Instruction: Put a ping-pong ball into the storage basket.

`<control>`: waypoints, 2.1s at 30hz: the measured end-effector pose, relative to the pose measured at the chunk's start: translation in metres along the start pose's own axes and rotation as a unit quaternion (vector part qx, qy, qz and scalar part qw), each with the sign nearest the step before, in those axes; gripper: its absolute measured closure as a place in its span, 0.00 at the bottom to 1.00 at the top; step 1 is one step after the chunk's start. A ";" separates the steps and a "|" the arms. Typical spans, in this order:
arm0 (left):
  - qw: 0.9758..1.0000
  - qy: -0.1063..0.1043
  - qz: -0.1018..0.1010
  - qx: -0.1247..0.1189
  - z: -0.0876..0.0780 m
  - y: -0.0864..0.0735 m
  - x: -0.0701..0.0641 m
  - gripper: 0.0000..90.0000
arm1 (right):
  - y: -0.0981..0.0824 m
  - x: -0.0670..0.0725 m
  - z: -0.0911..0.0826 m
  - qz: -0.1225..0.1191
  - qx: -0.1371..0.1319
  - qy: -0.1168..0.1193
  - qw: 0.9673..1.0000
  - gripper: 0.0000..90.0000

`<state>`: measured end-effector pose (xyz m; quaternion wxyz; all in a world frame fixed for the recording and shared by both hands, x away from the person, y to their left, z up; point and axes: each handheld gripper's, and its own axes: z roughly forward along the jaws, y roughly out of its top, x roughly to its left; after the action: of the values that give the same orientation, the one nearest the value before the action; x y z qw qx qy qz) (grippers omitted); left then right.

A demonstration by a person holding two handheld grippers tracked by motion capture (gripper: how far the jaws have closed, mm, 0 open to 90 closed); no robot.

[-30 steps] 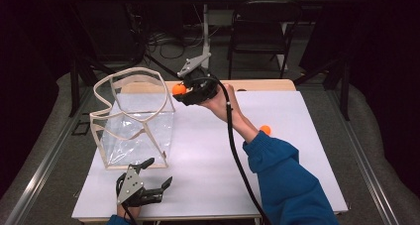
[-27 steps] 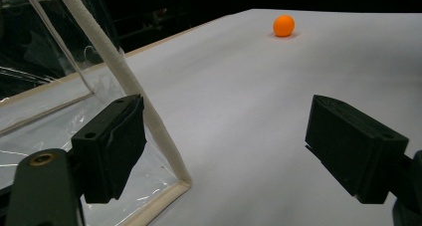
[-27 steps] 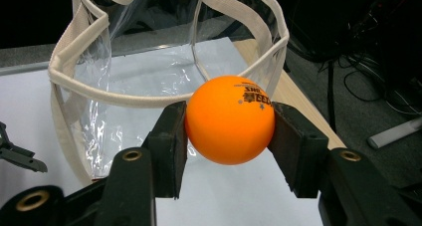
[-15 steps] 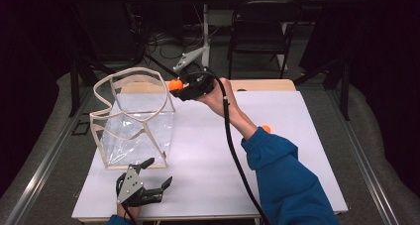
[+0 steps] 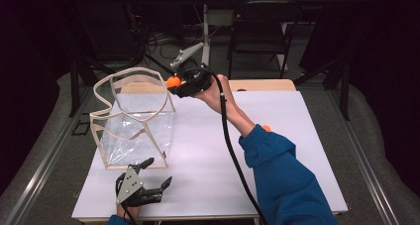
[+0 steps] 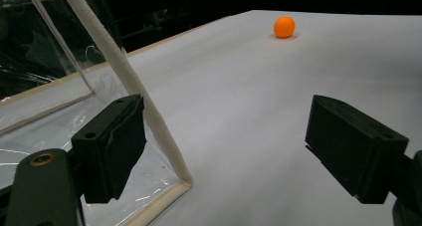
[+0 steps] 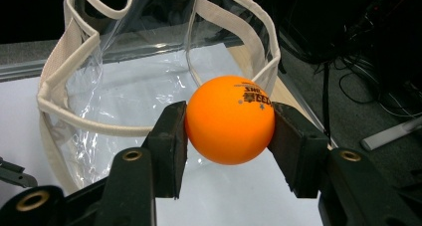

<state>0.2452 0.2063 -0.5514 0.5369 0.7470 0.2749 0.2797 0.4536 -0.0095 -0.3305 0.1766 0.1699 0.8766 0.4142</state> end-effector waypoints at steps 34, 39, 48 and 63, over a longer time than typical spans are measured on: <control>1.000 0.001 -0.003 -0.002 0.000 -0.001 0.002 0.18 | 0.017 0.003 0.016 -0.004 -0.006 0.002 1.000 0.56; 1.000 0.000 -0.003 -0.003 -0.002 0.000 0.002 0.18 | 0.020 0.006 0.020 -0.005 -0.011 0.004 1.000 0.56; 1.000 -0.002 -0.003 -0.003 -0.001 0.000 0.001 0.18 | 0.024 0.013 0.024 -0.007 -0.012 0.004 1.000 0.56; 1.000 -0.002 -0.004 -0.004 -0.001 0.000 0.001 0.18 | 0.026 0.022 0.032 -0.007 -0.014 0.010 1.000 0.56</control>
<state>0.2454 0.2078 -0.5512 0.5414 0.7441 0.2763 0.2772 0.4528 0.0367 -0.3331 0.1735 0.1568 0.8734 0.4272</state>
